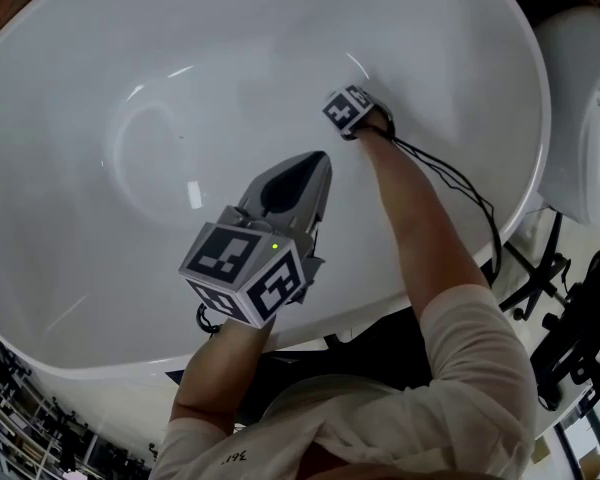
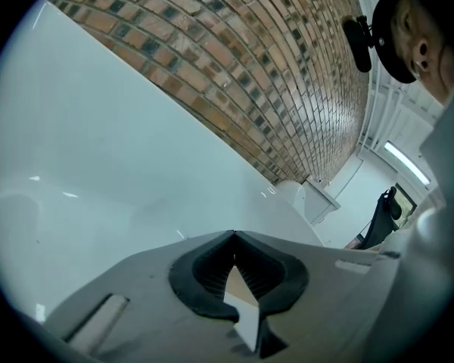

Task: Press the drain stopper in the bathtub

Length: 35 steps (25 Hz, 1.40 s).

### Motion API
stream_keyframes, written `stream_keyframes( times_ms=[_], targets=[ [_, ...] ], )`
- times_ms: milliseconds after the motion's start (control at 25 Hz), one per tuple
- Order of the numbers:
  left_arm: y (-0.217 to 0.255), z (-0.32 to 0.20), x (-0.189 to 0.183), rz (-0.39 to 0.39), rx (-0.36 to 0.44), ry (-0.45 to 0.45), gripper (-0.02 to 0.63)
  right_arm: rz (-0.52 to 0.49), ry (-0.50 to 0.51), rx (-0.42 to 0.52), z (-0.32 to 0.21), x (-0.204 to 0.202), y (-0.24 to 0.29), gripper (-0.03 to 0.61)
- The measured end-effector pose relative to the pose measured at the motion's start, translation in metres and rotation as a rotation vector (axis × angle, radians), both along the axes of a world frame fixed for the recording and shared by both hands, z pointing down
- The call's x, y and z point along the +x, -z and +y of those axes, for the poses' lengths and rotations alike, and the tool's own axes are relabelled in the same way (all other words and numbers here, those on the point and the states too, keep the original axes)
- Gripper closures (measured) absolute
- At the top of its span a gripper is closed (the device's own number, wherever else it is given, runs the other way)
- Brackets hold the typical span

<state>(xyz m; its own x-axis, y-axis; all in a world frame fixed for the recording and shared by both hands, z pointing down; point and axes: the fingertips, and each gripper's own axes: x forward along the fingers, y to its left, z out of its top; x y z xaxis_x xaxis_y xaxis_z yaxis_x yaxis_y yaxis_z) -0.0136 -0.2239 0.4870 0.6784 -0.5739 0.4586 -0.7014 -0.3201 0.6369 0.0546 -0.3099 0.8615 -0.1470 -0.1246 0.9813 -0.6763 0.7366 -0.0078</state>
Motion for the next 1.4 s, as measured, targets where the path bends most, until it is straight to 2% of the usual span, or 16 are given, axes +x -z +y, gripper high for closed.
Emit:
stream_keyframes(
  times_ms=[320, 560, 720, 1120, 1400],
  targets=[
    [-0.004, -0.008, -0.012, -0.037, 0.035, 0.019, 0.609, -0.025, 0.013, 0.057, -0.007, -0.012, 0.038, 0.574],
    [-0.01, -0.024, -0.027, -0.076, 0.106, 0.051, 0.609, -0.065, -0.025, 0.103, -0.02, -0.013, 0.088, 0.574],
    [-0.006, -0.024, -0.029, -0.091, 0.137, 0.047, 0.609, -0.108, -0.014, 0.157, -0.02, -0.022, 0.13, 0.574],
    [0.038, -0.022, -0.03, -0.128, 0.223, 0.044, 0.609, -0.134, -0.023, 0.291, -0.03, -0.009, 0.218, 0.574],
    [0.067, -0.016, -0.044, -0.167, 0.255, 0.084, 0.609, -0.181, -0.044, 0.365, -0.031, -0.004, 0.273, 0.557]
  ],
)
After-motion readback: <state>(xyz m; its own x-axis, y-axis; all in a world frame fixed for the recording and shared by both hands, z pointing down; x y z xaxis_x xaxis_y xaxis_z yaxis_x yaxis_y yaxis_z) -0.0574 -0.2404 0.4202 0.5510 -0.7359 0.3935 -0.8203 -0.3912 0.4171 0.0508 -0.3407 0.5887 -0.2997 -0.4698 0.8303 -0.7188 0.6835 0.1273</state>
